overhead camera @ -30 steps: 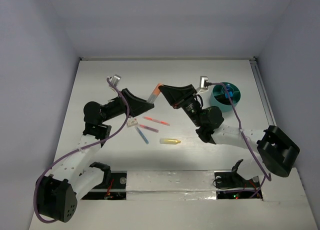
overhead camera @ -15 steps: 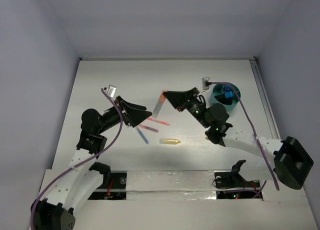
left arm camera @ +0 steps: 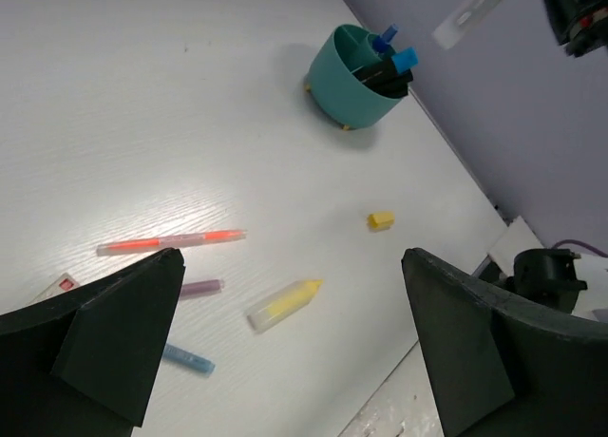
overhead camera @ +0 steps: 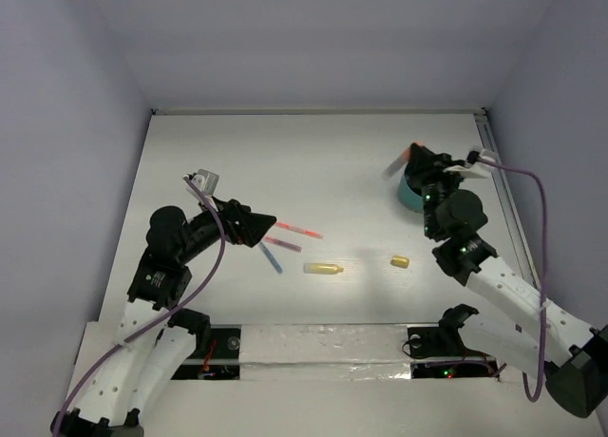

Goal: Sort the stationery into containers
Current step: Place the pen in the storage box.

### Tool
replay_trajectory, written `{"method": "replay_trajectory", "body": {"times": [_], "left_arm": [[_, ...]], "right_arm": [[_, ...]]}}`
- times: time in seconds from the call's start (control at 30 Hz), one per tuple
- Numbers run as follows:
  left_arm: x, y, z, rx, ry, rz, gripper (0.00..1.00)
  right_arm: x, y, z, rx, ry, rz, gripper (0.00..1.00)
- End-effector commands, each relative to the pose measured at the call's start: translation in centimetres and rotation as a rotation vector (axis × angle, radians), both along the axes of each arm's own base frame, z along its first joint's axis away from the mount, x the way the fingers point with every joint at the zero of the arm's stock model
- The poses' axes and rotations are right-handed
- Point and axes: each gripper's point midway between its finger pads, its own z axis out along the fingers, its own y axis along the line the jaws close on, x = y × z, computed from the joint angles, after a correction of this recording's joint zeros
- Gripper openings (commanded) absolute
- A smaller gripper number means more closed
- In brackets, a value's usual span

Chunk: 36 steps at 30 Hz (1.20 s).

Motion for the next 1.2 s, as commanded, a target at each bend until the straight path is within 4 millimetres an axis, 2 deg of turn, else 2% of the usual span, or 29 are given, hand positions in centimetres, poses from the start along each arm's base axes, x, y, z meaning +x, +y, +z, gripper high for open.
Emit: {"method": "replay_trajectory", "body": {"times": [0.0, 0.17, 0.2, 0.33, 0.6, 0.97, 1.17], "left_arm": [[-0.2, 0.9, -0.1, 0.067, -0.051, 0.035, 0.99], [-1.5, 0.1, 0.1, 0.062, -0.066, 0.001, 0.99], [-1.7, 0.0, 0.3, 0.055, -0.075, -0.005, 0.99], [-2.6, -0.5, 0.8, 0.048, -0.096, -0.033, 0.99], [-3.8, -0.5, 1.9, 0.027, -0.140, -0.045, 0.99], [-4.5, -0.6, 2.4, 0.015, -0.158, -0.053, 0.99], [-4.4, -0.6, 2.4, 0.015, -0.160, -0.051, 0.99]], "right_arm": [[-1.6, -10.8, 0.4, -0.089, 0.079, -0.475, 0.00], [-2.3, -16.6, 0.0, -0.089, 0.104, -0.676, 0.00], [-1.9, -16.9, 0.3, -0.091, 0.100, -0.673, 0.00], [0.7, -19.3, -1.5, -0.143, 0.184, -0.738, 0.00], [5.3, -19.7, -4.8, -0.194, 0.270, -0.660, 0.00], [7.6, -19.3, -11.4, -0.243, 0.401, -0.622, 0.00], [7.9, -19.1, -14.5, -0.246, 0.464, -0.604, 0.00]]}}
